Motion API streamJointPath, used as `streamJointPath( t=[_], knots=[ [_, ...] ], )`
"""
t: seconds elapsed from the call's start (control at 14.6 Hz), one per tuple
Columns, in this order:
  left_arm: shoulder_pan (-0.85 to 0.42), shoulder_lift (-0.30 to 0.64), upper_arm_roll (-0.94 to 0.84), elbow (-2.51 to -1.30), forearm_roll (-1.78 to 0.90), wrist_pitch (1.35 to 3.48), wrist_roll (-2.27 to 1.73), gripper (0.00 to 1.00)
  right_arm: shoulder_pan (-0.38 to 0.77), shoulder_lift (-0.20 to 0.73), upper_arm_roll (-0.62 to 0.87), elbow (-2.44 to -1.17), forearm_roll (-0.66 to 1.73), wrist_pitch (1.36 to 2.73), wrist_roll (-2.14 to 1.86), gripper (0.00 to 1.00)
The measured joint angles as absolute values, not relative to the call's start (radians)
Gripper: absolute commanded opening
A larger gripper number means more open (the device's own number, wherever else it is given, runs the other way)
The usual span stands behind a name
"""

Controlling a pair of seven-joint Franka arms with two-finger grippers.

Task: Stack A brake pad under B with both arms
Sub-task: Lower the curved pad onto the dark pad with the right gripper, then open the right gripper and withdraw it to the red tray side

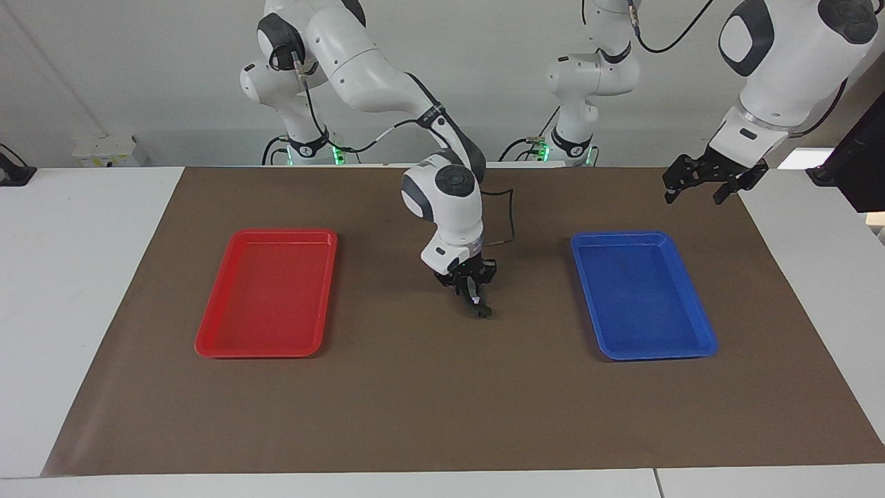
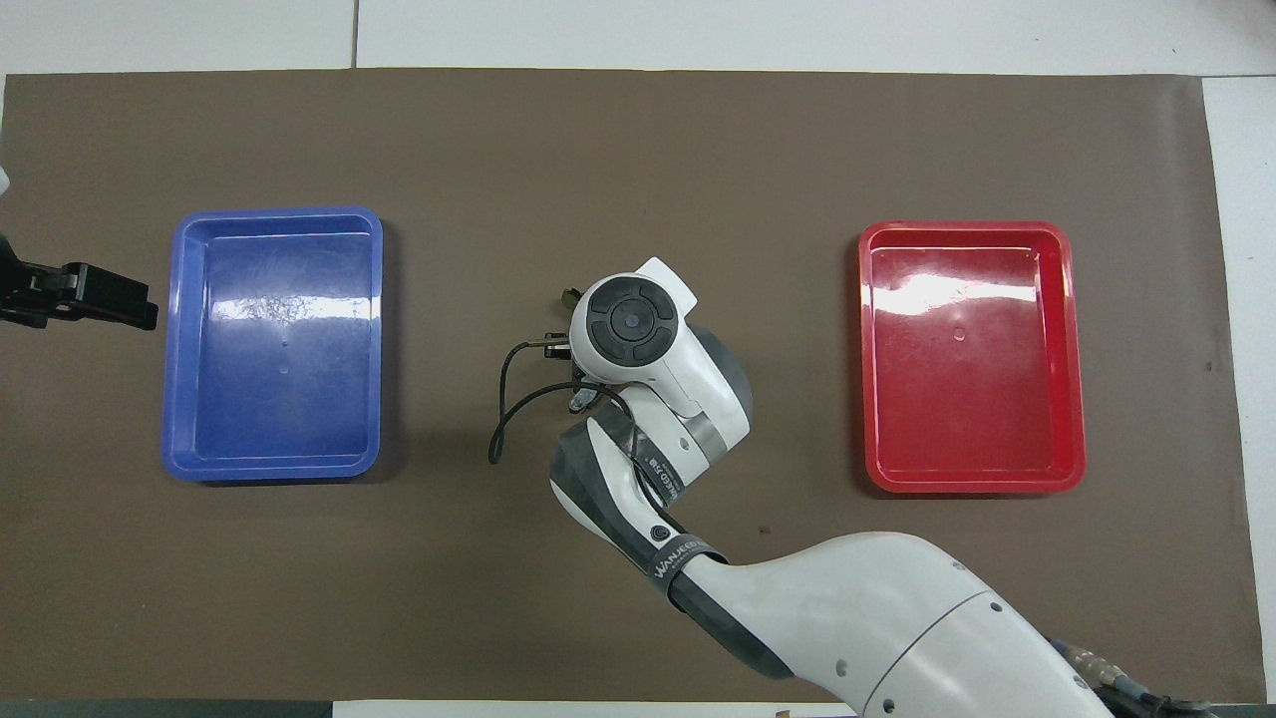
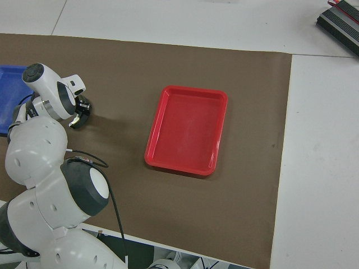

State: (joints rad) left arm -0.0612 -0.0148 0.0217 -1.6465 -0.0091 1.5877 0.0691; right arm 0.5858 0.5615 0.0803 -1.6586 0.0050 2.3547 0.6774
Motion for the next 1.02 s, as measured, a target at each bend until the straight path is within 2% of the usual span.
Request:
streamJointPath(
  t=[0.48, 0.68, 1.02],
  knots=[
    [-0.060, -0.015, 0.022, -1.647, -0.008, 1.592, 0.065, 0.99, 0.580, 0.538, 0.067, -1.654, 0.005, 2.315, 0.678, 1.00],
    [-0.060, -0.015, 0.025, -1.647, -0.007, 1.592, 0.065, 0.99, 0.542, 0.471, 0.052, -1.650, -0.004, 2.226, 0.678, 1.00],
    [-0.060, -0.015, 0.025, -1.647, -0.007, 1.592, 0.064, 0.99, 0.371, 0.309, 0.051, -1.649, -0.056, 2.056, 0.674, 1.00]
  ],
)
